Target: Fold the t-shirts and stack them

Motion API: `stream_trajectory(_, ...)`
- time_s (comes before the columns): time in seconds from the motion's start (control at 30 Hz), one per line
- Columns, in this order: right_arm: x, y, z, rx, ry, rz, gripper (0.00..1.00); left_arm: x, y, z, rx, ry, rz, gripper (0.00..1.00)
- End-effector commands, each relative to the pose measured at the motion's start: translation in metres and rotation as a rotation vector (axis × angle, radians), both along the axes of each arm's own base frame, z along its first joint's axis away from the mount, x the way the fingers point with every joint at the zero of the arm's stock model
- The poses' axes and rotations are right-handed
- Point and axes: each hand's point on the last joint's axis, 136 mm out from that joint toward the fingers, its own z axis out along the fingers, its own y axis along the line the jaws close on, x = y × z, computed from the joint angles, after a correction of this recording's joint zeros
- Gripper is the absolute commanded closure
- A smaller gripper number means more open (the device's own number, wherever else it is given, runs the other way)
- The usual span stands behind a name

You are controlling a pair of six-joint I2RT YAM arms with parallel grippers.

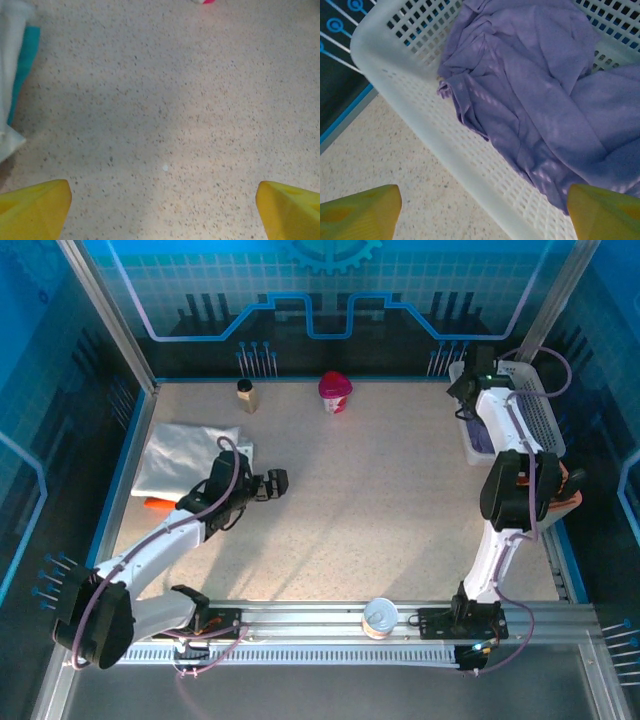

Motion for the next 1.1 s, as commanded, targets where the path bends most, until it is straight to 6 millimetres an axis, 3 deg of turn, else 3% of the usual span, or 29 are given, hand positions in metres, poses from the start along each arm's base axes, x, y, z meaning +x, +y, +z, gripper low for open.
stream_trajectory(0.0, 0.002, -0.021, -0.019, -0.005, 0.06, -0.093, 0.14, -0.011, -0.004, 0.002, -0.035, 0.013, -0.005, 0.04)
stream_trajectory(0.23, 0.016, -0.034, -0.068, 0.1, 0.148, -0.134, 0.13, -0.021, -0.003, 0.007, -0.04, 0.001, -0.007, 0.04)
stream_trajectory(0.5, 0.009, -0.039, -0.112, 0.179, 0.267, -0.155, 0.13, -0.03, -0.004, 0.005, -0.066, -0.008, -0.002, 0.04)
stream_trajectory(0.77, 0.005, -0.044, -0.126, 0.214, 0.308, -0.15, 0.16, -0.034, -0.005, 0.0, -0.063, 0.002, -0.003, 0.04)
stream_trajectory(1.07, 0.002, -0.04, -0.136, 0.213, 0.356, -0.092, 0.29, -0.031, -0.008, 0.005, -0.081, -0.012, -0.004, 0.03)
